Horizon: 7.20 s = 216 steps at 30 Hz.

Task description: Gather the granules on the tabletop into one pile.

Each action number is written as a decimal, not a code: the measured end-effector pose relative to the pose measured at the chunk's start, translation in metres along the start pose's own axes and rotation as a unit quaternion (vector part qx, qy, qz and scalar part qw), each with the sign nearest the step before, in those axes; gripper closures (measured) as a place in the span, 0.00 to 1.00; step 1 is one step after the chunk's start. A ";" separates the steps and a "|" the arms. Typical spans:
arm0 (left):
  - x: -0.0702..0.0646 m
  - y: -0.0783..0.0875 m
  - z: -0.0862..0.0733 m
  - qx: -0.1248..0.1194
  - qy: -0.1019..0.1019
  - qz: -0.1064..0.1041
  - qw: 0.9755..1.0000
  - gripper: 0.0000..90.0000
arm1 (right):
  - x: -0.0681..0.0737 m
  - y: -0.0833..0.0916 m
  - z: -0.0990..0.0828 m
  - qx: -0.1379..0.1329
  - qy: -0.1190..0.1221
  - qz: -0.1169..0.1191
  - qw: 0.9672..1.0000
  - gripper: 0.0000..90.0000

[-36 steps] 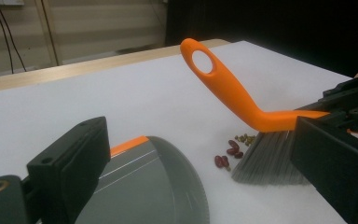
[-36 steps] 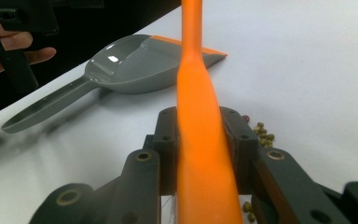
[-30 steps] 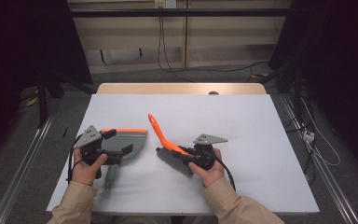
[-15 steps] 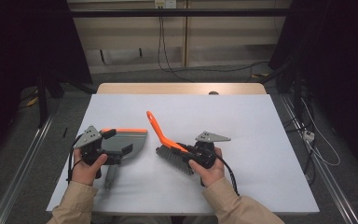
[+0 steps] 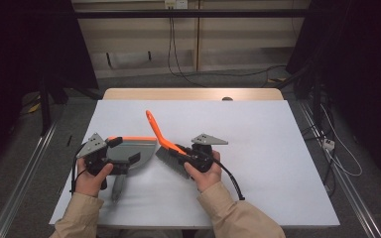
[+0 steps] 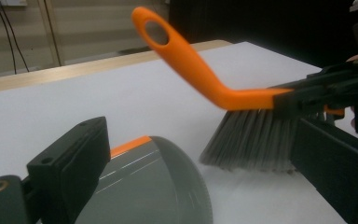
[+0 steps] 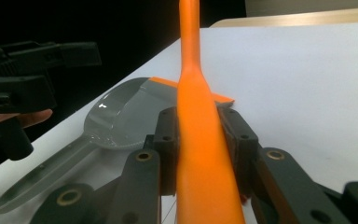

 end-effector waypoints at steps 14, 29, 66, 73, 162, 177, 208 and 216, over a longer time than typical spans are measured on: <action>0.000 0.000 0.000 0.001 -0.001 0.001 1.000 0.06 | -0.012 0.002 -0.014 0.032 -0.001 -0.031 0.999 0.78; -0.003 0.000 0.000 0.002 -0.004 -0.001 1.000 0.06 | -0.027 0.029 -0.020 0.015 -0.024 -0.053 0.998 0.78; -0.001 -0.003 -0.001 0.006 -0.001 0.000 1.000 0.06 | -0.084 0.031 0.021 -0.002 0.060 -0.048 0.997 0.79; 0.001 -0.003 -0.002 0.007 0.001 0.003 1.000 0.06 | -0.094 0.021 0.017 0.009 0.071 -0.038 0.997 0.78; 0.004 0.002 -0.001 0.001 0.014 0.017 1.000 0.06 | -0.059 0.040 0.009 0.176 0.271 0.167 0.932 0.78; 0.004 0.003 0.000 0.000 0.013 0.018 1.000 0.06 | -0.051 0.046 0.006 0.184 0.267 0.169 0.931 0.78; 0.003 0.001 -0.001 0.003 0.009 0.016 1.000 0.06 | -0.059 0.052 0.013 0.113 0.214 0.107 0.964 0.79; 0.002 0.001 -0.001 0.003 0.009 0.015 1.000 0.06 | -0.061 0.059 0.017 0.074 0.156 0.029 0.984 0.79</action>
Point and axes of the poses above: each handheld gripper's, and its own axes: y roughly backward along the jaws, z roughly out of its top, x roughly to its left, the point moved 1 cm from there along -y, roughly forward along the jaws, and after that the axes turned 7 degrees about z, right-handed, at the moved point
